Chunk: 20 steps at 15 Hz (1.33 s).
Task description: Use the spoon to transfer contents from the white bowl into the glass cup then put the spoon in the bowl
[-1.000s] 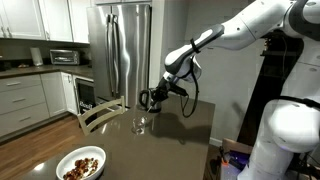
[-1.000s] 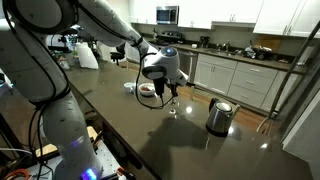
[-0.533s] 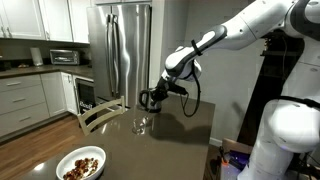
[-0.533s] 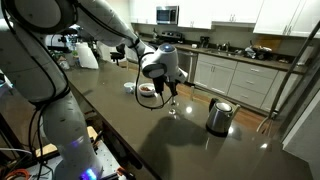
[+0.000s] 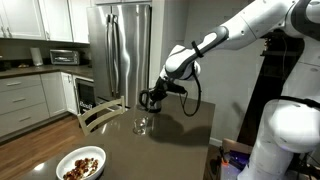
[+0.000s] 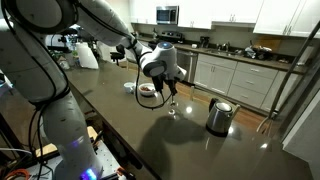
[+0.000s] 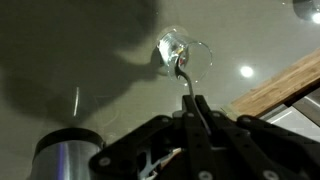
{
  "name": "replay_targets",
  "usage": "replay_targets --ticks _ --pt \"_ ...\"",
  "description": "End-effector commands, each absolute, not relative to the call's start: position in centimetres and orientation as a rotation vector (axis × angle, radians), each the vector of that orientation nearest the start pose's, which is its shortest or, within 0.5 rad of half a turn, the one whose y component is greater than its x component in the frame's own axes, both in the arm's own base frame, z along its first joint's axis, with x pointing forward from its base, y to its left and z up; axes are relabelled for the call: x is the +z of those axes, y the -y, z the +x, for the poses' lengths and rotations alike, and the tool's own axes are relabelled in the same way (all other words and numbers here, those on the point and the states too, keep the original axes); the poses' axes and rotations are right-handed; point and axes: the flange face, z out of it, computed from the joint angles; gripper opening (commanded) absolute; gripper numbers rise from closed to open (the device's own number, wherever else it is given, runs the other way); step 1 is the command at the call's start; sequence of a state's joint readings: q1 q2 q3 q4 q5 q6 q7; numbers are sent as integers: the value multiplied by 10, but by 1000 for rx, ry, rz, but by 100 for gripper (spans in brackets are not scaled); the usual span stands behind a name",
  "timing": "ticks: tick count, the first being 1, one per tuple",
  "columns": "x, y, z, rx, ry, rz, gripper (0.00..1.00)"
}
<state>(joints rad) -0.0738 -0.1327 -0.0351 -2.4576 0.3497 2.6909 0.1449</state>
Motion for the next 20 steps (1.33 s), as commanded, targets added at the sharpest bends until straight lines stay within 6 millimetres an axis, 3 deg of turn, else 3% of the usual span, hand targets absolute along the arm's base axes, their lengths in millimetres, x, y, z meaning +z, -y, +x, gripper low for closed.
replay_targets --ticks 1,20 --pt "396 57 498 -525 -763 -2798 2" --pt "397 30 508 -488 -719 -2971 2"
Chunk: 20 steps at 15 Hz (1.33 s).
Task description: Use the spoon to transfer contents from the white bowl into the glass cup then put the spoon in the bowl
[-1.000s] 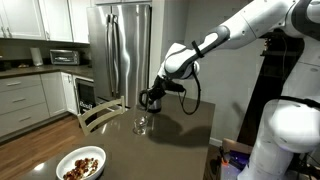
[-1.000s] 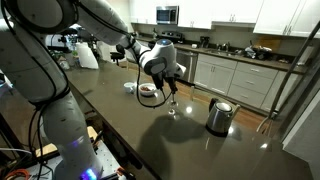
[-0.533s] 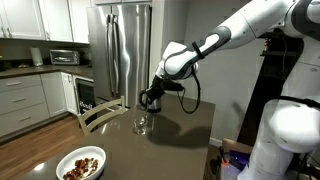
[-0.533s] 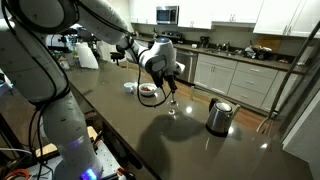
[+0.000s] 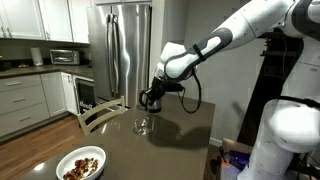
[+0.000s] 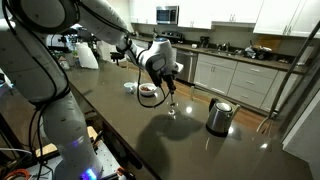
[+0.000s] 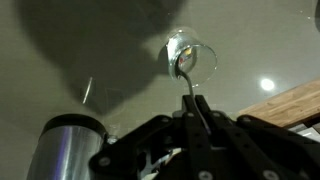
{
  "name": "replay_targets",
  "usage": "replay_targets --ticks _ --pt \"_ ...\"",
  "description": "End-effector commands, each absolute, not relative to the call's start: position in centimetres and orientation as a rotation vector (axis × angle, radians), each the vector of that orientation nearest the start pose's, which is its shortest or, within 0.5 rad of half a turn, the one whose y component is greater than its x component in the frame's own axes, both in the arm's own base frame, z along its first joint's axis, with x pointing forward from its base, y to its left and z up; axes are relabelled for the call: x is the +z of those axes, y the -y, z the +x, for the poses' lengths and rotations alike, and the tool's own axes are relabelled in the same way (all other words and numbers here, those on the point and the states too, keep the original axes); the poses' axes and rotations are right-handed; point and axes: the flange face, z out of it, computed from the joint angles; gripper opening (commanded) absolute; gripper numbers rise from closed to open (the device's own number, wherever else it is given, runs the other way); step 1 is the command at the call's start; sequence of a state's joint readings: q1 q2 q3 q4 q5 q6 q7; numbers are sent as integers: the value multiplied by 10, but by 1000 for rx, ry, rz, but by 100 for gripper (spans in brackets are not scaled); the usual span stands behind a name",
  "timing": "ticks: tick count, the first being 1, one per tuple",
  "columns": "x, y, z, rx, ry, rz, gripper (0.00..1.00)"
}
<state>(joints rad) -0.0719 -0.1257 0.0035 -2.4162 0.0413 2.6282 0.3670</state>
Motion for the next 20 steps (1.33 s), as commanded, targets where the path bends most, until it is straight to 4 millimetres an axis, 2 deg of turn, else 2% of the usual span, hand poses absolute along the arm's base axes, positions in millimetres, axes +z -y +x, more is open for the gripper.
replay_targets --ticks 1,7,13,20 --pt "397 28 508 -485 -716 -2980 2" --pt "399 17 513 -474 -678 -2983 2" --pt "404 1 520 -456 -639 -2861 2" --pt "398 13 520 -462 -694 -2937 2"
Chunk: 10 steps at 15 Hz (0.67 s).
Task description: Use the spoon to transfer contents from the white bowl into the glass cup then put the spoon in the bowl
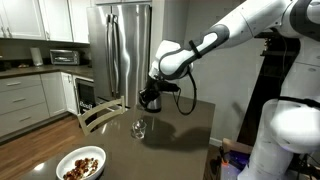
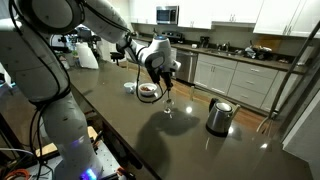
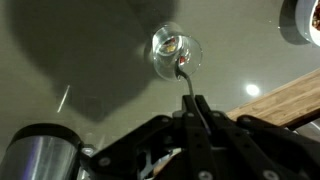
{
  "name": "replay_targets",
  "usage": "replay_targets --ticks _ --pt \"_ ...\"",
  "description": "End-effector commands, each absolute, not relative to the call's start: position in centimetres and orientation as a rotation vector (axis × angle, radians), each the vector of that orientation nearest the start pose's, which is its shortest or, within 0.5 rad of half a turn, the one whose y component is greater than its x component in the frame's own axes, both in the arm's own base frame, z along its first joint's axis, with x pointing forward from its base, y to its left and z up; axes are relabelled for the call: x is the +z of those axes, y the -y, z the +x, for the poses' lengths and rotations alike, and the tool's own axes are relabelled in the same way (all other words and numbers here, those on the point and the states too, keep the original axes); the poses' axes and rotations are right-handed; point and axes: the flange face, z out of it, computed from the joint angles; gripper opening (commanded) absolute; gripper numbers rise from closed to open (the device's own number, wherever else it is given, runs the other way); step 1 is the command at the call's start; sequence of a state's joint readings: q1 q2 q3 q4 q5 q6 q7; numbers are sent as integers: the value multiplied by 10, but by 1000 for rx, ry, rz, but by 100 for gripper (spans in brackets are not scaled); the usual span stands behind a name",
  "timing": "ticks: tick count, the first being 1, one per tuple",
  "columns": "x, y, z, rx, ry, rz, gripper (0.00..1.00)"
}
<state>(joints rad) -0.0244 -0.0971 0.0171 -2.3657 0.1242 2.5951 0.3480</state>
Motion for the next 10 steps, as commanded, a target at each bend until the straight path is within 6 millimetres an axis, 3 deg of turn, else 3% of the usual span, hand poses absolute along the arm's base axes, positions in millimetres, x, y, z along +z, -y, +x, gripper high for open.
replay_targets --ticks 1,5,10 --pt "397 16 520 -472 -710 -2966 2" --pt "394 19 522 -492 -735 -3043 2" --pt "396 13 522 -473 -705 -2988 2"
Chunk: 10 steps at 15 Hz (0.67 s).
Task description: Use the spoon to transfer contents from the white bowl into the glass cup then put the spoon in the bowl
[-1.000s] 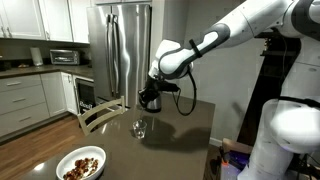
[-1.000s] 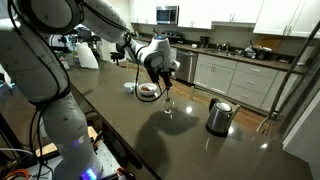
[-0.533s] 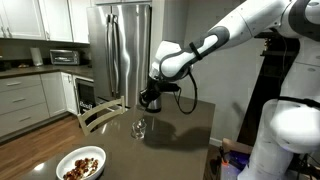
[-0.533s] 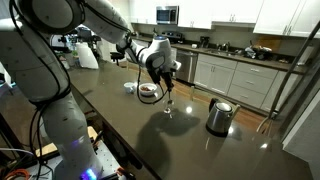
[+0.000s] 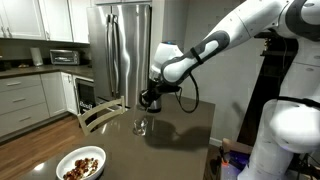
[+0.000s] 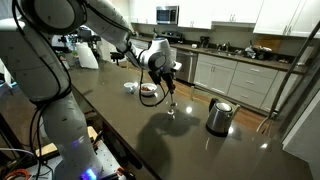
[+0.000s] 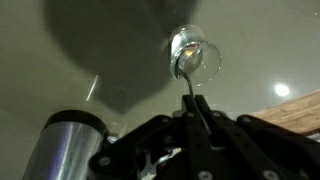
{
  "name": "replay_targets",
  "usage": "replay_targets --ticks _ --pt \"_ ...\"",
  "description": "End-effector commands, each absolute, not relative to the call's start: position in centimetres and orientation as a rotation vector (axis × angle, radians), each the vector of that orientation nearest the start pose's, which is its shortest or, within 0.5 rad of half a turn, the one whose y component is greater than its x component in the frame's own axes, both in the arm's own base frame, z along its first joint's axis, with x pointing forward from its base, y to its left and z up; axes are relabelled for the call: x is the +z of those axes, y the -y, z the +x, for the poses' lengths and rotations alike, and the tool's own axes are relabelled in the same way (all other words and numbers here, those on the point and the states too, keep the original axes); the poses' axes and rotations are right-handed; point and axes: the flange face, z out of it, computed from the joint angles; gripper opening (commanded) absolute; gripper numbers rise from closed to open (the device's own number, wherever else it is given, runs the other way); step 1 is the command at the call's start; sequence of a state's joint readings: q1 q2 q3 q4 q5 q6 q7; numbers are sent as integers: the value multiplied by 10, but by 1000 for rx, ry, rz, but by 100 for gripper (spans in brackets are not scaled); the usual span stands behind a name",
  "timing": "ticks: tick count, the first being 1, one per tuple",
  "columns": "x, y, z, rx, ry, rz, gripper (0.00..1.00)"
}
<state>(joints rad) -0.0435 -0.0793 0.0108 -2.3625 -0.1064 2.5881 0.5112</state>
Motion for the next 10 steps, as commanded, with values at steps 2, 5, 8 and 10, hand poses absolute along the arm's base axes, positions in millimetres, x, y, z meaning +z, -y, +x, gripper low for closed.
replay_targets --ticks 2,5,8,10 --pt "399 11 523 -464 -717 -2976 2" --pt "409 8 524 -476 -719 -2977 2" --pt "422 3 526 -487 -711 -2993 2" --pt "434 -5 528 -498 -684 -2983 2"
